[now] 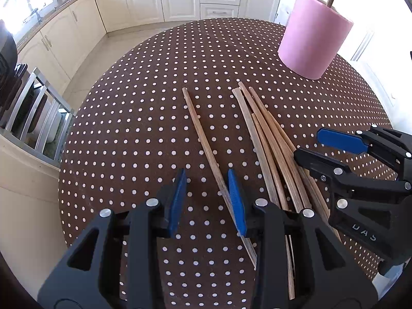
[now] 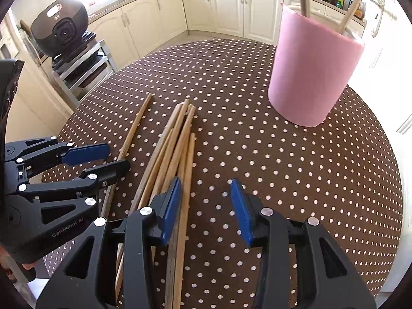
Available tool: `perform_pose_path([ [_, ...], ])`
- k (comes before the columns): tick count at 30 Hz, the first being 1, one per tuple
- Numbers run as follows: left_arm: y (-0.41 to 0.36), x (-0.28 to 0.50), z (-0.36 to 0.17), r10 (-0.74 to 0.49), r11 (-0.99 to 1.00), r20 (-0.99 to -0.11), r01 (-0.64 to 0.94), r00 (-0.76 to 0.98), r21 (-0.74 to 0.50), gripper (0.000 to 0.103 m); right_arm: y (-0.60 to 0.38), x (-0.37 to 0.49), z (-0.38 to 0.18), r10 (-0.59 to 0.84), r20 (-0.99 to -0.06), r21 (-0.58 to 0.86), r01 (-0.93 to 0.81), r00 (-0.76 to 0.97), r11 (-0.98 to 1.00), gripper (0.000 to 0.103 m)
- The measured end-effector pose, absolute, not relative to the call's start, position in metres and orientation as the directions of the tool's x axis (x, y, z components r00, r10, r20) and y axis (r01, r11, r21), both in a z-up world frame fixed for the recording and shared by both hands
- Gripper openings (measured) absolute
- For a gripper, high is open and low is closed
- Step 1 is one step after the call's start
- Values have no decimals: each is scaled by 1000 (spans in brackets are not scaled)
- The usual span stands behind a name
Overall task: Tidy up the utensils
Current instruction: 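Close the right tool on a chopstick while the left tool grasps another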
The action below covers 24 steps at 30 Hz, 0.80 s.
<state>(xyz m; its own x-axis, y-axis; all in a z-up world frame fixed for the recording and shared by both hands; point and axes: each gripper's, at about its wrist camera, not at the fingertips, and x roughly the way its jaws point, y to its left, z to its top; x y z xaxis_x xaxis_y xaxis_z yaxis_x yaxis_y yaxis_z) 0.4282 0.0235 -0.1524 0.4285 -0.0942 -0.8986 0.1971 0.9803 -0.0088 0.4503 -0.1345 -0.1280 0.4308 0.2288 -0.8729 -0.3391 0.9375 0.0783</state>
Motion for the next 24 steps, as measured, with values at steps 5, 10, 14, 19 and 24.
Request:
perform_pose_path([
  [5,24,436,-153,-93,981,-899,194,427,-10,33,-133,449,-128,206,-880,52,-346,427,937,38],
  [10,18,442,-154,-84,981,-902,192,423,-1,33,-125,450,-130,176,-889,6,-373,423,928,25],
  [14,12,448,-154,-88,982,-903,189,420,-8,24,-120,455,-130,177,-892,5,-382,416,924,7],
  [19,7,456,-154,-102,984,-899,174,427,-28,10,-115,459,-131,190,-886,14,-384,424,923,5],
  [24,7,451,-148,-116,985,-882,165,456,-44,6,-121,454,-120,229,-864,52,-374,448,926,5],
])
